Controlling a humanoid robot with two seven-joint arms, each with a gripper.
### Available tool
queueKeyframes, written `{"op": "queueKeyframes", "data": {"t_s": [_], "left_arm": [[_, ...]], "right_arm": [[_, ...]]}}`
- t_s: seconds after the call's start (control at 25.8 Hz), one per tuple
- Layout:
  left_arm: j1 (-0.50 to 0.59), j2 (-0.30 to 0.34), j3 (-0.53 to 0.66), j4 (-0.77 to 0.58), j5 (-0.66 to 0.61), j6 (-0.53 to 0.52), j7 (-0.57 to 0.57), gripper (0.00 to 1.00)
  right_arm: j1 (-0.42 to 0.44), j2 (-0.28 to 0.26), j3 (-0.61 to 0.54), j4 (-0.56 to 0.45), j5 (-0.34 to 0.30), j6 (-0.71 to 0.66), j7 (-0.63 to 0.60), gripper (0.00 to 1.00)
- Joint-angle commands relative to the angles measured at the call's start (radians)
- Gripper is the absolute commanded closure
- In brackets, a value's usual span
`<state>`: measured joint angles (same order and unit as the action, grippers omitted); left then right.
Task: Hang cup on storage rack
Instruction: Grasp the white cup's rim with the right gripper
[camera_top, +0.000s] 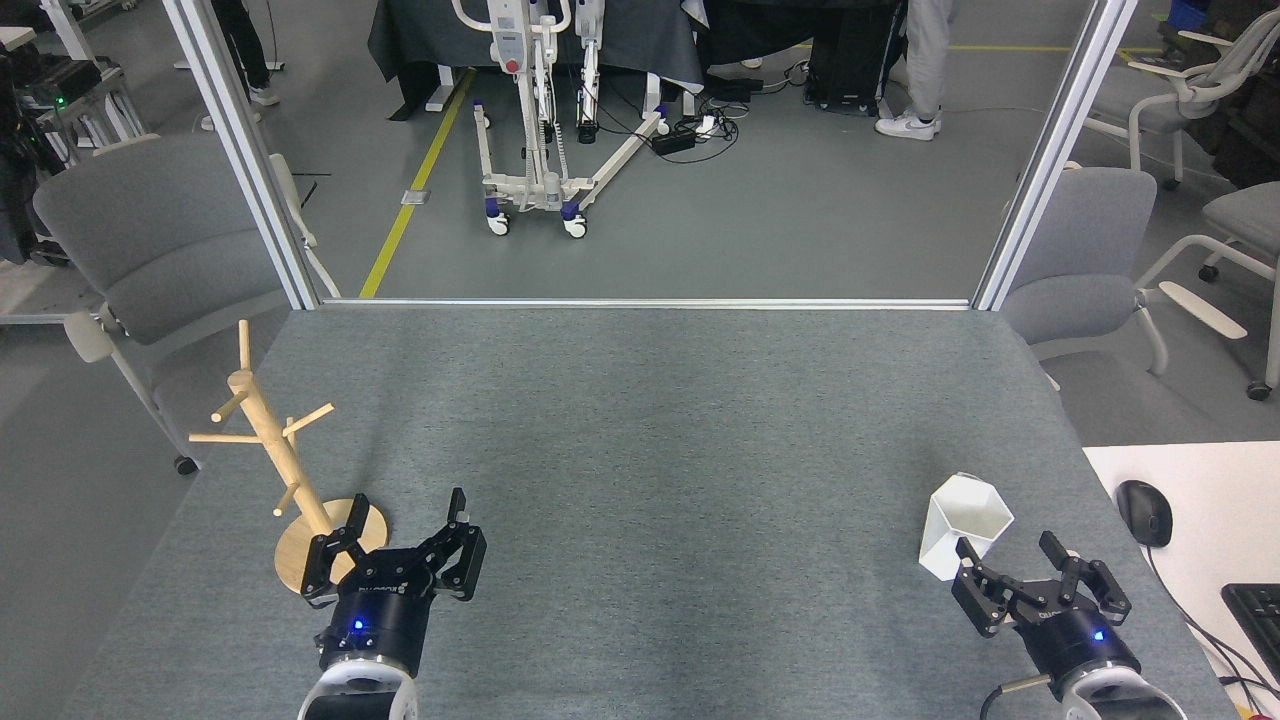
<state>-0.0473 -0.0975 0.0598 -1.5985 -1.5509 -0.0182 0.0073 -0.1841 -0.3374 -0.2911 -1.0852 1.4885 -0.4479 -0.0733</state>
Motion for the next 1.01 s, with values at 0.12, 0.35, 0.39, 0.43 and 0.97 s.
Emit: {"op": "queueKeyframes", "data": {"t_s": [0.12,0.35,0.39,0.43,0.97], "left_arm": [[0.003,0.001,0.0,0.002,0.0,-0.002,-0.001,0.01],[0.017,0.001,0.0,0.0,0.0,-0.002,0.0,0.01],[0.015,0.001,0.0,0.002,0.0,-0.002,0.0,0.01],[0.015,0.001,0.0,0.002,0.0,-0.002,0.0,0.01],[0.015,0.001,0.0,0.015,0.002,-0.008,-0.001,0.01]], "right_arm": [[-0.002,0.012,0.009,0.013,0.026,-0.002,0.0,0.0],[-0.021,0.017,0.02,0.045,0.027,0.0,0.0,0.0],[-0.026,0.018,0.02,0.053,0.029,0.0,0.0,0.0],[-0.029,0.018,0.02,0.06,0.029,0.0,0.0,0.0],[-0.075,0.02,0.015,0.096,0.036,0.008,0.001,0.0]]}}
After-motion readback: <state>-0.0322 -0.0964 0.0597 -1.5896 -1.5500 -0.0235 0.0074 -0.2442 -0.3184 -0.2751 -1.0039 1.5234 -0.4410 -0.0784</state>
